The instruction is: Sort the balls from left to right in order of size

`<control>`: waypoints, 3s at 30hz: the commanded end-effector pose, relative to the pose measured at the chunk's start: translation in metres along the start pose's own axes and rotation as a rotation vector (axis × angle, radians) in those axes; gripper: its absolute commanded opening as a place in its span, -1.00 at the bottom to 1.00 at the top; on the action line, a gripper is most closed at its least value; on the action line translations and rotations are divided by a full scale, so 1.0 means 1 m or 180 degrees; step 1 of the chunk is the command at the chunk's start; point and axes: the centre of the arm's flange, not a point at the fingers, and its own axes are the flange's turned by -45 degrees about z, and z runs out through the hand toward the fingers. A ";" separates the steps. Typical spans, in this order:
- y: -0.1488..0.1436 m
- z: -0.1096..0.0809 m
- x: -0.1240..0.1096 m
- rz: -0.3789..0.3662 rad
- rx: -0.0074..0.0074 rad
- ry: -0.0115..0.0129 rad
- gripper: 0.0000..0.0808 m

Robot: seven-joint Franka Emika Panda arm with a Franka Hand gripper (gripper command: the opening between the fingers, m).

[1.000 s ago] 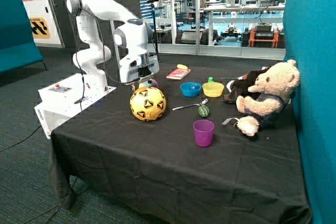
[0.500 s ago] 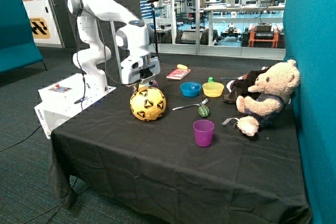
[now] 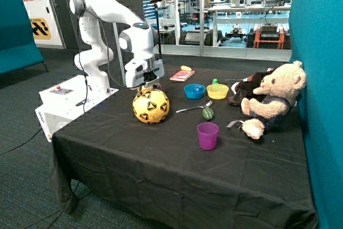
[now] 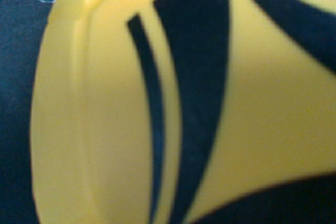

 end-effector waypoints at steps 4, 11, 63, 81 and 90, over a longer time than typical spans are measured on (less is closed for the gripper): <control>-0.001 0.005 -0.002 -0.0026 -0.00033 0.00192 1.00; 0.001 0.006 0.003 -0.0040 -0.00033 0.00192 1.00; -0.009 0.006 0.007 -0.0061 -0.00034 0.00192 -1.00; -0.008 -0.023 0.011 -0.0066 -0.00034 0.00192 -1.00; -0.011 -0.032 0.013 -0.0087 -0.00034 0.00192 -1.00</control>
